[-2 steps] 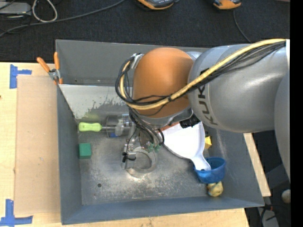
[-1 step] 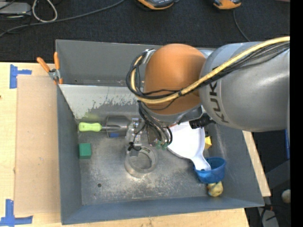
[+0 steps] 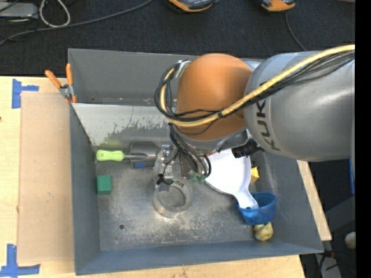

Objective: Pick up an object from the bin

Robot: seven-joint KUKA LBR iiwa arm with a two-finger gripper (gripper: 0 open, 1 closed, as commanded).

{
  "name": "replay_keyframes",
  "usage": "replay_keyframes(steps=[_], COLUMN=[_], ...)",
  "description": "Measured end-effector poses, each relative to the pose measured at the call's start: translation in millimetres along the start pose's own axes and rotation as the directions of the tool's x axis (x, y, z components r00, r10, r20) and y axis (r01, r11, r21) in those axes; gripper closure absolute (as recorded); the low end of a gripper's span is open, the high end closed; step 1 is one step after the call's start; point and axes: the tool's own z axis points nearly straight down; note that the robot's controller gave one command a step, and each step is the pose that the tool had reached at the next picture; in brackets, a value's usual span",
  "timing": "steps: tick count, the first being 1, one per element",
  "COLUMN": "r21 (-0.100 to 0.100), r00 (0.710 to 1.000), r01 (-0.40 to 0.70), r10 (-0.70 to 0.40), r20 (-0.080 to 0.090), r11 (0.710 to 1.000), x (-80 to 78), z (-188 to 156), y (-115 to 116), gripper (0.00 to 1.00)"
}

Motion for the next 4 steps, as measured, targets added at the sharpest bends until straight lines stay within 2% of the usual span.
replay_keyframes(steps=[1, 2, 3, 4], r21=[-0.003, -0.003, -0.003, -0.004], r00=[1.000, 0.974, 0.974, 0.929], r01=[-0.024, 0.227, 0.225, 0.370], r10=[0.024, -0.227, -0.225, -0.370], r20=[0.001, -0.002, 0.000, -0.001], r11=[1.000, 0.974, 0.974, 0.929], x=[5.7, -17.9, -18.9, -22.6], z=[2.0, 112.0, 111.0, 121.8], y=[-14.7, 13.5, 12.9, -12.8], gripper=[1.00, 0.00, 0.00, 1.00])
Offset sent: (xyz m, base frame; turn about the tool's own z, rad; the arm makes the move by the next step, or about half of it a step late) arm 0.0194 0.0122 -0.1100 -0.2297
